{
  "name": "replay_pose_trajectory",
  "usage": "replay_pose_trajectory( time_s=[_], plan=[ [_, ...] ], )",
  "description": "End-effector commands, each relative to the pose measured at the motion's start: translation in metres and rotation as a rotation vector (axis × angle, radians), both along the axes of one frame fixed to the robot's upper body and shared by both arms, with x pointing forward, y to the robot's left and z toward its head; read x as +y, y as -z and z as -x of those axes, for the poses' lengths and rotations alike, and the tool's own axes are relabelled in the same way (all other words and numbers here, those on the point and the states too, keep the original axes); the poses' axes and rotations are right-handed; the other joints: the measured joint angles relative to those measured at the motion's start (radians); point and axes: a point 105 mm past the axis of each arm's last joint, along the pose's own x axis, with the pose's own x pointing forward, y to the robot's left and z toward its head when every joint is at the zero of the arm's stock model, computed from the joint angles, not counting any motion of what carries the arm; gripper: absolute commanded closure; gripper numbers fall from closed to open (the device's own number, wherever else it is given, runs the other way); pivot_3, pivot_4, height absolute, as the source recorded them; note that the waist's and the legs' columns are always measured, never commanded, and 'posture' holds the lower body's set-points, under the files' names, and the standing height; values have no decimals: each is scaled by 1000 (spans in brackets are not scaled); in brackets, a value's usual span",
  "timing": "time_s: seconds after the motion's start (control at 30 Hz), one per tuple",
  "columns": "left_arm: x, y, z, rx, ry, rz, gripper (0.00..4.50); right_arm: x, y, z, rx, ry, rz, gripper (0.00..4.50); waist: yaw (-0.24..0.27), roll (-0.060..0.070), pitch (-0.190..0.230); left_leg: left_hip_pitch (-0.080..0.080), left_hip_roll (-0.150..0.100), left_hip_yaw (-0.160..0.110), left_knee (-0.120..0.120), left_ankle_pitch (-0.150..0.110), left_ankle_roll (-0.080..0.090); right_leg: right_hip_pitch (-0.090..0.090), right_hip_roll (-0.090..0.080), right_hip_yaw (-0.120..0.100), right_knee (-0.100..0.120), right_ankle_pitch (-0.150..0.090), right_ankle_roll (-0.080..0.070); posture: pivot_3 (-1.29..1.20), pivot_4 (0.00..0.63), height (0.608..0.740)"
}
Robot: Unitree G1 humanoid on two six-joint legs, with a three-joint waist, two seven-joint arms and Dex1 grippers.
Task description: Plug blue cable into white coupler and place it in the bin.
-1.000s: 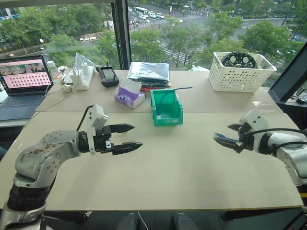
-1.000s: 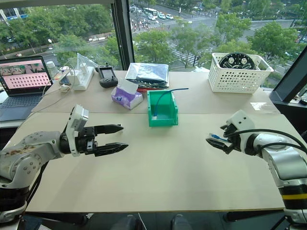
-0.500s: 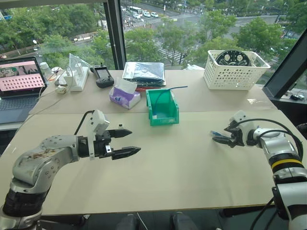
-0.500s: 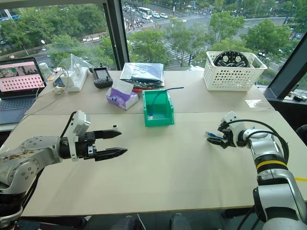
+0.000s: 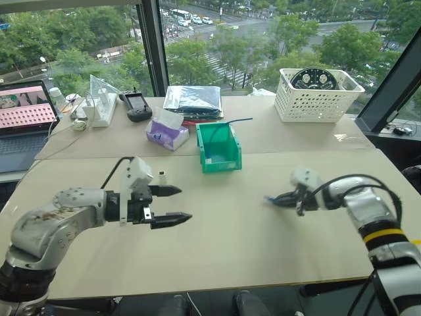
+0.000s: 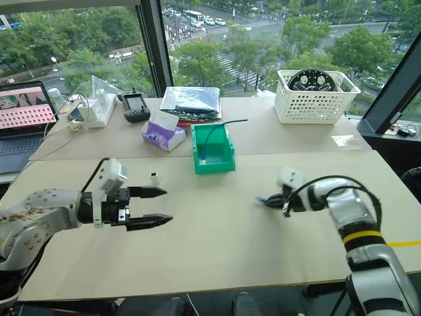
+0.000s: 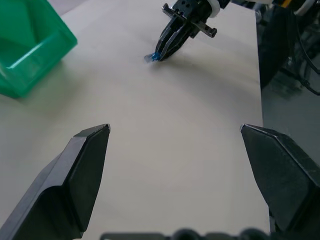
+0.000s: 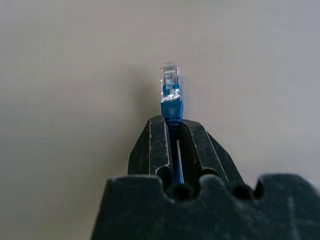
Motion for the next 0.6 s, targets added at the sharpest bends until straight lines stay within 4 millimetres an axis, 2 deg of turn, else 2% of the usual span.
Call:
replay_pose_trajectory(
  time_s=[0.03,0.13,0.2,0.3,0.37,0.4,0.6],
  plan=[
    [-3,1,-5,-75,68,-61,0,54,-3,19,-20,-150,-6,4497,1,0,0,0,0,0,0,0,0,0,0,0,0,0,0,0,150,740],
    [-8,6,-9,-107,121,-98,0,82,-1,28,-40,-239,-6,4497,8,0,0,0,0,0,0,1,-1,0,0,0,0,0,-1,0,150,740],
    [-12,8,-10,-106,153,-104,0,93,-3,26,-129,-302,13,4497,10,0,0,0,0,0,0,1,-1,0,0,0,-1,0,-1,0,150,740],
    [-18,21,-10,-123,224,-175,0,106,-9,23,-118,-300,-51,4497,11,0,0,-1,-1,0,0,1,-1,0,-1,0,-1,0,-1,0,150,740],
    [-18,35,-10,-150,274,-254,0,106,-12,24,-112,-306,-56,3532,12,0,0,-1,-1,0,0,1,-1,-1,0,-1,-1,0,-1,0,150,740],
    [-19,40,-10,-152,295,-267,0,106,-16,26,-104,-298,-73,3428,16,0,0,-2,-1,0,0,1,-1,-1,0,-1,-1,0,-1,0,150,740],
    [-32,52,-27,-177,288,-275,0,91,-46,26,-143,-185,-155,1314,38,0,0,-3,-1,0,1,1,-1,-1,-1,-1,-1,0,-1,0,150,740]
  ],
)
